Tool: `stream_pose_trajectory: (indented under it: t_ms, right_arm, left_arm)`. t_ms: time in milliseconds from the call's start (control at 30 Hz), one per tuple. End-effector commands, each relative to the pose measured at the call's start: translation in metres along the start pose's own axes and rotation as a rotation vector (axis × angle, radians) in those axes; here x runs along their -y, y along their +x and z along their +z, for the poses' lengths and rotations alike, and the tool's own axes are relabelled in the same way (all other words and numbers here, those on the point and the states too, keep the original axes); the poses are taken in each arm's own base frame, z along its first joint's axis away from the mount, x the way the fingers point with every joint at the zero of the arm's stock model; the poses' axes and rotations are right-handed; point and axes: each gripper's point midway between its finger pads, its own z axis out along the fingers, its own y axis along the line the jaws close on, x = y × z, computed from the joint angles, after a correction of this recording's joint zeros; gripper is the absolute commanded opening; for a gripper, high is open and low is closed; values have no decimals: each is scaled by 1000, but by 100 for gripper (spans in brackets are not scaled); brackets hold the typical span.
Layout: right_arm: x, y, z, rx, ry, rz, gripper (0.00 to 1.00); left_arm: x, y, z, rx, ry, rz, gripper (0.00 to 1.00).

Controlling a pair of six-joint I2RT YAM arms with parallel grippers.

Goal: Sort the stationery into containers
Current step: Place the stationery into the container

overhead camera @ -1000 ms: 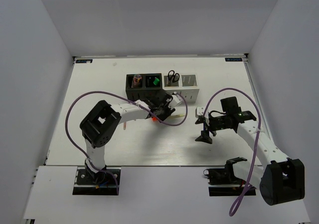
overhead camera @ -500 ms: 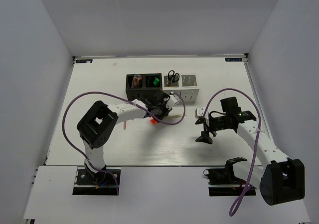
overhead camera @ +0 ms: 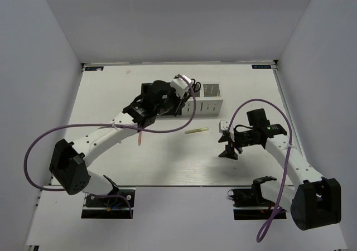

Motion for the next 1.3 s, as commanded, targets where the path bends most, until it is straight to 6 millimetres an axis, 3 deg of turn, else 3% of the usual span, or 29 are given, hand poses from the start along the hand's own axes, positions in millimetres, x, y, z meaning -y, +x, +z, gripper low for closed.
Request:
stream_pose_trajectory:
  t_ms: [0,33,67,100,133,267,533,800,1033,1267]
  right_arm:
    - [4,-22,-5,50,-2,-24,67]
    - [4,-21,-5,48,-2,-16,54]
    - [4,-23,-5,51,-7,-11,33]
    - [4,-23,-6,48,-8,3,0]
    - [6,-22,-6,47,-6,17,0]
    - [3,-22,-4,44,-19,37,0]
    - [5,-21,-3,48,-13,33,0]
    - [4,-20,-3,48,-18,29,0]
    - [4,-19,-3,44,-20,30,0]
    - [5,-20,-4,47,-20,31,1]
  left_arm:
    - [-44,-44,3,151,-129,-59,0]
    - [-46,-50,3,170,-140,-57,0]
    - [-55,-47,11,171,-165,-65,0]
    - [-64,-46,14,181,-195,-62,0]
    - [-71,-65,18,263,-224,-54,0]
    - [-98,-81,36,315,-308,-41,0]
    - [-124,-83,67,351,-362,-39,0]
    - [-147,-48,84,315,-422,-80,0]
    - [-146,-20,85,272,-402,-121,0]
    - [-145,-8,88,250,-398,-133,0]
